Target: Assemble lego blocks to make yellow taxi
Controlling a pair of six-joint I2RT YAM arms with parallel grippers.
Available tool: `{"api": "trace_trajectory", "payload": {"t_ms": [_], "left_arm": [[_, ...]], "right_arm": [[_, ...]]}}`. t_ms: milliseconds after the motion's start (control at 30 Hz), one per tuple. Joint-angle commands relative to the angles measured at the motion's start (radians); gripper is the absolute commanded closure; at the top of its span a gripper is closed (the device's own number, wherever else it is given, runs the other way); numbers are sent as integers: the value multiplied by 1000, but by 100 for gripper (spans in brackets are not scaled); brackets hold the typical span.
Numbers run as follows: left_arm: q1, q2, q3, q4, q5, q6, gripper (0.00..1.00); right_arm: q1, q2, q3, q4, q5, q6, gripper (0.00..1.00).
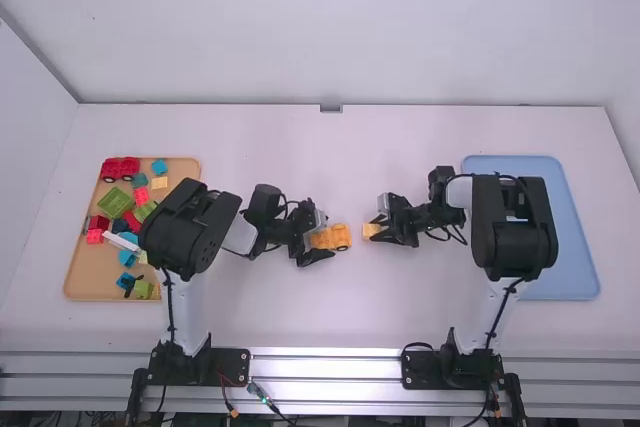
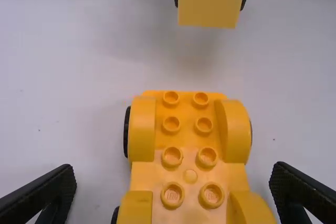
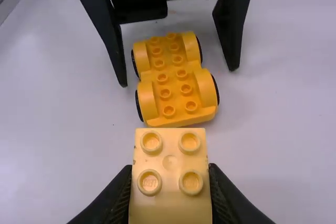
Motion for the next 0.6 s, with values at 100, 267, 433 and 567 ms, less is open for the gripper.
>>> {"api": "trace_trajectory", "payload": {"t_ms": [100, 267, 433, 567], "left_arm": [[2, 40, 10, 5, -7, -2, 13], [3, 40, 10, -5, -8, 56, 36], [4, 40, 10, -18, -11, 163, 32], [3, 40, 10, -21, -40, 209, 33]], "right_arm": [[47, -26, 26, -6, -17, -27, 72], [93, -26, 56, -8, -16, 4, 72], [135, -26, 97, -8, 14, 89, 74], [163, -26, 118, -7, 42, 135, 74]]}}
